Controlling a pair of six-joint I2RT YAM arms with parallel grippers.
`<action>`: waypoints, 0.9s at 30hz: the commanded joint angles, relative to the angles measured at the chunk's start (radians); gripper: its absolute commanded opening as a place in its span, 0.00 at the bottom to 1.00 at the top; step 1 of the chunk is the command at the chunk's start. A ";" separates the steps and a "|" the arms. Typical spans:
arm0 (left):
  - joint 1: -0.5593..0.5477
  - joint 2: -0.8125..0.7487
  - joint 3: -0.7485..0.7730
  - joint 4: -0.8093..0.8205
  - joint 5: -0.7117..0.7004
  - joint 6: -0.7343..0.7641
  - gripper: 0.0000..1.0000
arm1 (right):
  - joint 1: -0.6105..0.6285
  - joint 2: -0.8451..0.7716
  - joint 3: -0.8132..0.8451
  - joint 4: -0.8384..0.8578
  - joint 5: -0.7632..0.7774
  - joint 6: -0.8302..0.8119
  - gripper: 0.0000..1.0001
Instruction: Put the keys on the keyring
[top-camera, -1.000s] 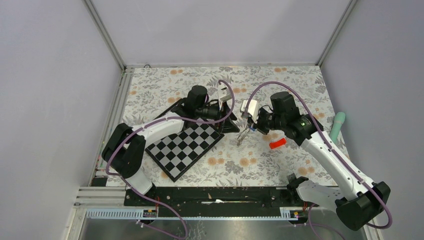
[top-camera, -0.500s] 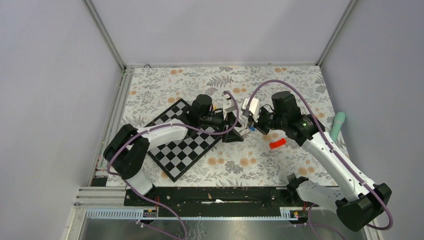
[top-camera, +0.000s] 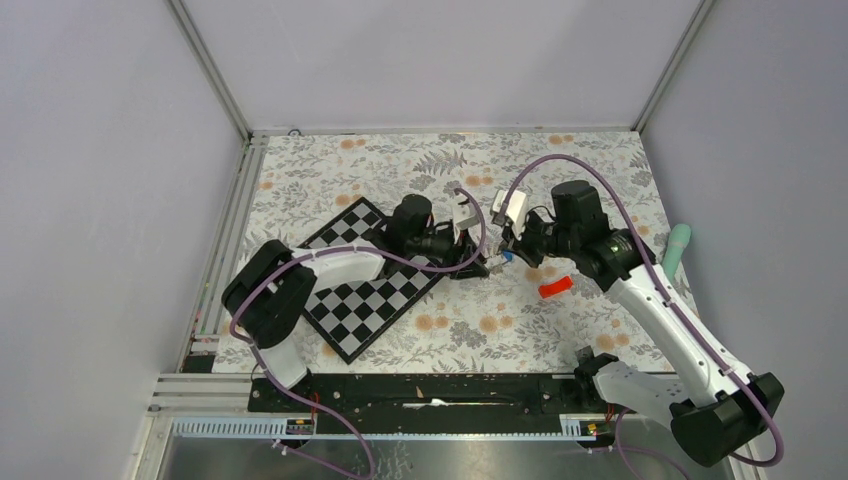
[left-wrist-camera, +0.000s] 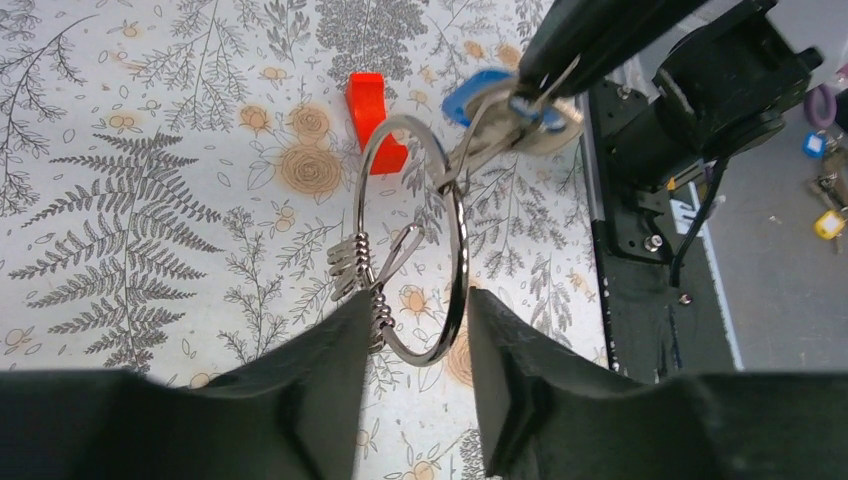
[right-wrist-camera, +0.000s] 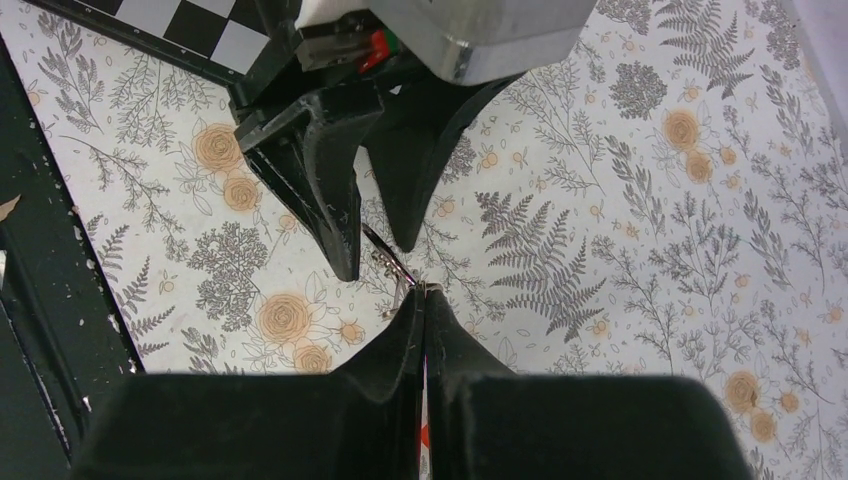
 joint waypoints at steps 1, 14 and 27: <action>-0.006 0.025 0.018 0.051 0.023 0.010 0.34 | -0.019 -0.035 0.006 0.038 -0.020 0.025 0.00; -0.006 0.016 0.152 -0.456 0.088 0.235 0.00 | -0.034 -0.048 -0.169 0.043 0.133 -0.006 0.00; -0.006 0.259 0.307 -0.736 0.054 0.148 0.00 | -0.038 -0.023 -0.404 0.154 0.206 -0.080 0.06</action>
